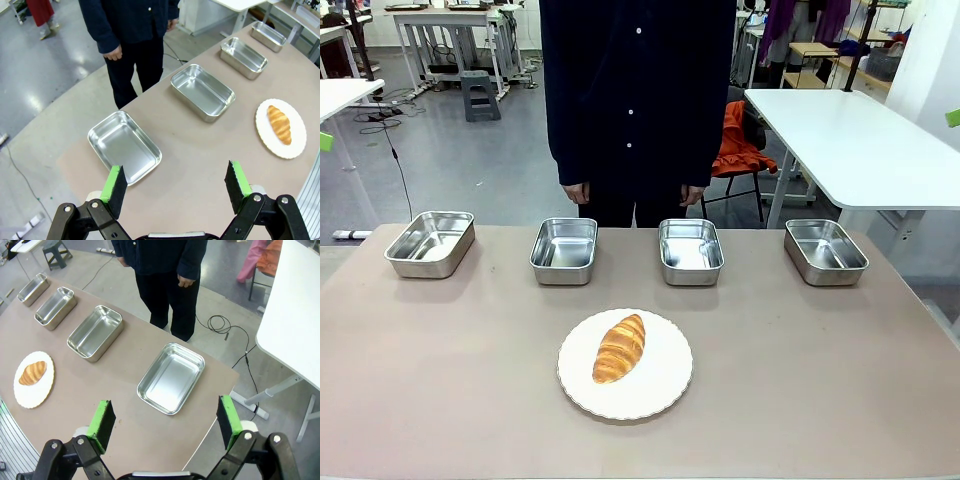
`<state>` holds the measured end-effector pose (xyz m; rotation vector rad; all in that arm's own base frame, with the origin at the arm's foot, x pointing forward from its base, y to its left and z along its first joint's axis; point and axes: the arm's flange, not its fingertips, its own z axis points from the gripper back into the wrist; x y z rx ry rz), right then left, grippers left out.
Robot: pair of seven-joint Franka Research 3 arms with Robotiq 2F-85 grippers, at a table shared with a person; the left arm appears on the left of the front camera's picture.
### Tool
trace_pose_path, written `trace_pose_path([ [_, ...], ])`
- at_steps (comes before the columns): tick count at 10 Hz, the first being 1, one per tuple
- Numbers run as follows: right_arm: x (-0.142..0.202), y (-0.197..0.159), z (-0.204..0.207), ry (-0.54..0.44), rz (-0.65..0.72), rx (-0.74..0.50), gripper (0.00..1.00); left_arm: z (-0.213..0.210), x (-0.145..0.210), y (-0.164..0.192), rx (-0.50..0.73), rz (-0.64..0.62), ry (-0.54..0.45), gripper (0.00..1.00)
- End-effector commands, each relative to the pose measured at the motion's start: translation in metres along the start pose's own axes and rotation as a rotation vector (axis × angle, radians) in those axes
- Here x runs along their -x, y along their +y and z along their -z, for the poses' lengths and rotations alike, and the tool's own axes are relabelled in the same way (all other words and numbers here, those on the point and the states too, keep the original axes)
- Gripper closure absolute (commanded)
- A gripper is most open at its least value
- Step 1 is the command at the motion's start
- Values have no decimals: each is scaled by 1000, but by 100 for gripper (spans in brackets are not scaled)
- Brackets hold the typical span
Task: Place the bread in the container.
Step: Place the Butter Roll into the Airtight Container indicated by the human.
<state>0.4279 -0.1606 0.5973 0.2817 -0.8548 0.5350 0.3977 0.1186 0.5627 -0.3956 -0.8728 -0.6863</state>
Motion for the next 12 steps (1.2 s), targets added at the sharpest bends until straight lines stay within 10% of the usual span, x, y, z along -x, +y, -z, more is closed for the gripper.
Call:
trace_pose_path([
  [1,1,0,1,-17,1,-13,0,-1,0,-1,-2,3,-3,0],
  [12,1,0,1,-17,1,-13,0,-1,0,-1,-2,3,-3,0],
])
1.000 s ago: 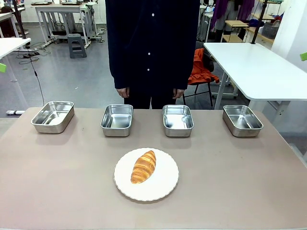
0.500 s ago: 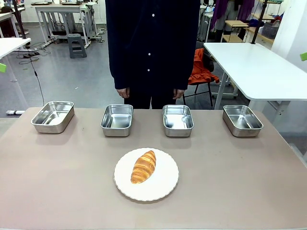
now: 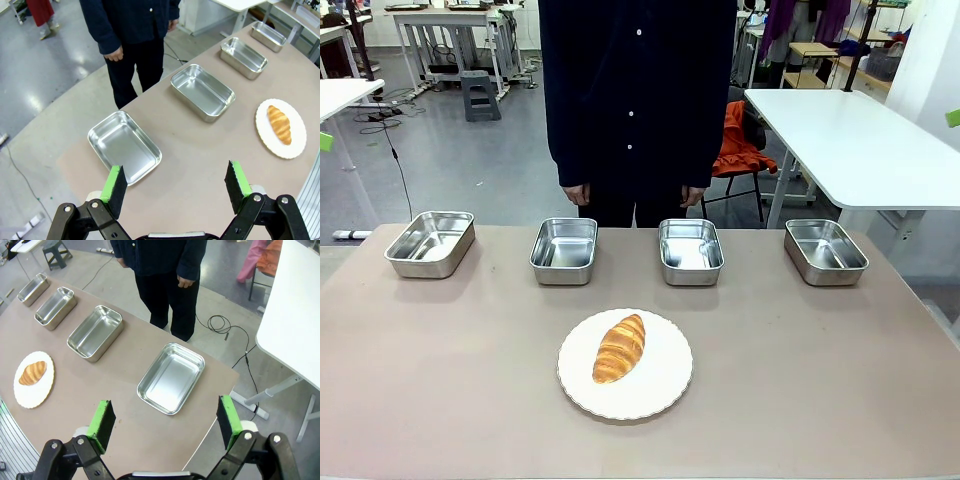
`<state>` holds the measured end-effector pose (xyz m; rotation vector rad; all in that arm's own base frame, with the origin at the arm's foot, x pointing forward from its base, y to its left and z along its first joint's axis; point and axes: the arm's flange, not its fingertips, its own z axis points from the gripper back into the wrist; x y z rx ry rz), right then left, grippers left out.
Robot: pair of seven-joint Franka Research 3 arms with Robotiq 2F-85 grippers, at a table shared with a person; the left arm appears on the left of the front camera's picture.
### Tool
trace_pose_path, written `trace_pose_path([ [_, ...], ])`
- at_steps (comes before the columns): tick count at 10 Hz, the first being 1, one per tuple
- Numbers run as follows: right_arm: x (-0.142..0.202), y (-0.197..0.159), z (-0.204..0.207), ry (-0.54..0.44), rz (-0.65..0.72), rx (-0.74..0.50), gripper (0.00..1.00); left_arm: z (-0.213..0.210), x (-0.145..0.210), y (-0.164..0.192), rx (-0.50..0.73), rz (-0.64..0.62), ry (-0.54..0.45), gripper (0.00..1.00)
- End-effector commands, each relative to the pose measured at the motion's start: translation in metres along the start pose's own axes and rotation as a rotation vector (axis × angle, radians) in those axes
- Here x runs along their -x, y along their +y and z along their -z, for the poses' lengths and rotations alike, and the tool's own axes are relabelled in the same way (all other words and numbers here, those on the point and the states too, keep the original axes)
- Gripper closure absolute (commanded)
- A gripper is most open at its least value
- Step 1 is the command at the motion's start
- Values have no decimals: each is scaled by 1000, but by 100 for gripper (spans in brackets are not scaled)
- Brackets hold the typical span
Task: Place the bread in the container.
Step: Place the Butter Roll into the Airtight Container indicated by the human.
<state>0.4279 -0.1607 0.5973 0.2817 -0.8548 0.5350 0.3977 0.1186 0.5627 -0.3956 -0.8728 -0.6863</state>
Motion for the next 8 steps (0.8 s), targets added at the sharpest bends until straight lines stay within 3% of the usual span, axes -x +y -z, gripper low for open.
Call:
trace_pose_path([
  [1,1,0,1,-17,1,-13,0,-1,0,-1,-2,3,-3,0],
  [8,1,0,1,-17,1,-13,0,-1,0,-1,-2,3,-3,0],
])
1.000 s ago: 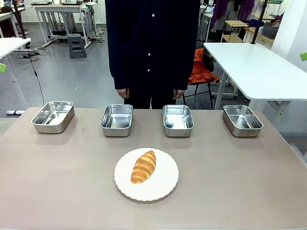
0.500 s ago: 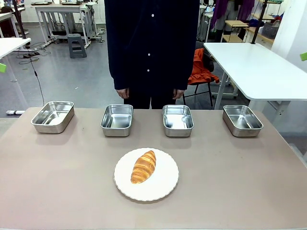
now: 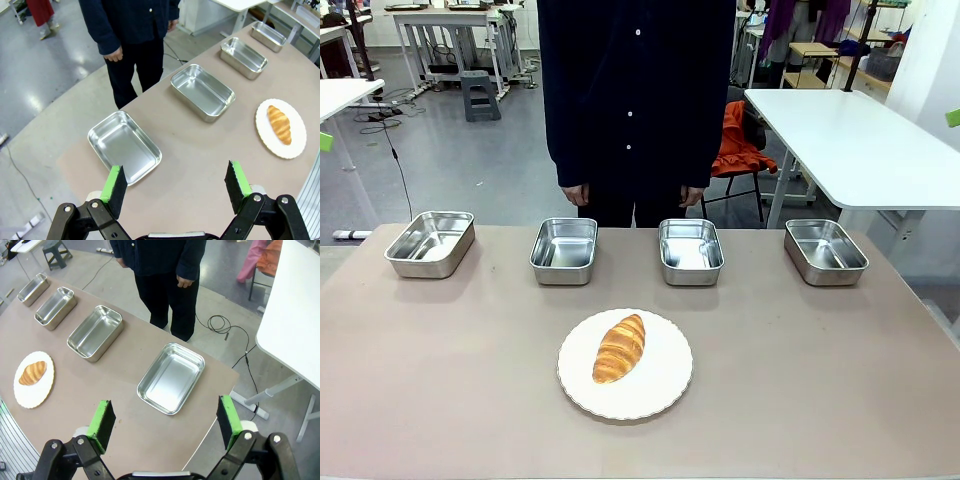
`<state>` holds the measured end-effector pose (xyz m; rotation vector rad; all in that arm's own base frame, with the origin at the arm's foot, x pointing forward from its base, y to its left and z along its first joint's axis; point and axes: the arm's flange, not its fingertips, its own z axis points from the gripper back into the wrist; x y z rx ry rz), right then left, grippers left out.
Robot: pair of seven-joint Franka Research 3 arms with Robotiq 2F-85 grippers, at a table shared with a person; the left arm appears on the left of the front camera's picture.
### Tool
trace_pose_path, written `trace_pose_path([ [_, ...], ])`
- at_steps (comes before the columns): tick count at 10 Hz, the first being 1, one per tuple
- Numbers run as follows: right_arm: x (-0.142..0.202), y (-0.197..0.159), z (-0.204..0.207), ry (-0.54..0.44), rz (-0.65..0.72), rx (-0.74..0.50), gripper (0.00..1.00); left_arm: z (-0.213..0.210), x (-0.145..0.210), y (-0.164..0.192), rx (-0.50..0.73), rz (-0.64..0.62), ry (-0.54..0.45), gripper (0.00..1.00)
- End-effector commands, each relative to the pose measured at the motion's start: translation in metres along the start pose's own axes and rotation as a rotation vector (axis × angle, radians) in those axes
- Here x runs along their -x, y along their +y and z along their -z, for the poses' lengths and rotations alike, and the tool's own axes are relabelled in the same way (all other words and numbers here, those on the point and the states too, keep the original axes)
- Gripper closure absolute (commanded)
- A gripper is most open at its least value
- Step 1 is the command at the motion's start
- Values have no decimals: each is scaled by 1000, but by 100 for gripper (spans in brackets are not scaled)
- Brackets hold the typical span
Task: Place the bread in the container.
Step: Place the Butter Roll into the Airtight Container indicated by the human.
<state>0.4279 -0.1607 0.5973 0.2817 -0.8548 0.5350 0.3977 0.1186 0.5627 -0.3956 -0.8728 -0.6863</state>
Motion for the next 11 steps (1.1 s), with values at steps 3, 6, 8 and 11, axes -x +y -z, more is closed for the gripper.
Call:
trace_pose_path([
  [3,1,0,1,-17,1,-13,0,-1,0,-1,-2,3,-3,0],
  [6,1,0,1,-17,1,-13,0,-1,0,-1,-2,3,-3,0],
  [8,1,0,1,-17,1,-13,0,-1,0,-1,-2,3,-3,0],
  [11,1,0,1,-17,1,-13,0,-1,0,-1,-2,3,-3,0],
])
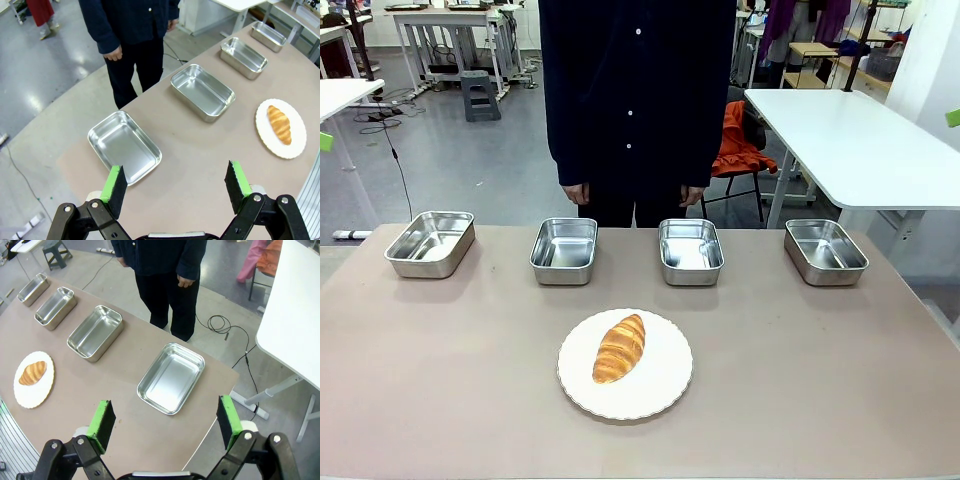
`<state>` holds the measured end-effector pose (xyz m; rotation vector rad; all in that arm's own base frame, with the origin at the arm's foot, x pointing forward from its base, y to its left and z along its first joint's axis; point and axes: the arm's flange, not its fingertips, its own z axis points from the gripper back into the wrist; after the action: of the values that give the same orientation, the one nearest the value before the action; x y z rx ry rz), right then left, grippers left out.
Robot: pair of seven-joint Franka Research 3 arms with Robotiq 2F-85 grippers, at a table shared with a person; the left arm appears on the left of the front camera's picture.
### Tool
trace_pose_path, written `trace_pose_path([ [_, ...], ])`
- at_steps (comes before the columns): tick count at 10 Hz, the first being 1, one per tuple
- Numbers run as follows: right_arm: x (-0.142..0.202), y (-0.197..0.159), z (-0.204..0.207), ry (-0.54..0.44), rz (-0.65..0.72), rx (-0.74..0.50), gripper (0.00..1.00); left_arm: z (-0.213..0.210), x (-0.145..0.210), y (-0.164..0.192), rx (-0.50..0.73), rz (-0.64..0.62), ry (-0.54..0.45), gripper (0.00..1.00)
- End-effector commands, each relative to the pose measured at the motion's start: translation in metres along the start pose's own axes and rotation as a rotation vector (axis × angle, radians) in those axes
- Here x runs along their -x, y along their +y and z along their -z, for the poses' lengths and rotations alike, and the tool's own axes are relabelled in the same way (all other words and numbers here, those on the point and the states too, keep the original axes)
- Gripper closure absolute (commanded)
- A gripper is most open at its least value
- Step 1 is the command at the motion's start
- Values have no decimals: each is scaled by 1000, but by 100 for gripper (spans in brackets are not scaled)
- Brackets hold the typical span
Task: Place the bread in the container.
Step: Place the Butter Roll into the Airtight Container indicated by the human.
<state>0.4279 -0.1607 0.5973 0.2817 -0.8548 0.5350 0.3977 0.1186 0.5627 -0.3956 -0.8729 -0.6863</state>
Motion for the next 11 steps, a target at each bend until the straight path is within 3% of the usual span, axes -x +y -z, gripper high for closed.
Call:
trace_pose_path([
  [1,1,0,1,-17,1,-13,0,-1,0,-1,-2,3,-3,0],
  [11,1,0,1,-17,1,-13,0,-1,0,-1,-2,3,-3,0],
])
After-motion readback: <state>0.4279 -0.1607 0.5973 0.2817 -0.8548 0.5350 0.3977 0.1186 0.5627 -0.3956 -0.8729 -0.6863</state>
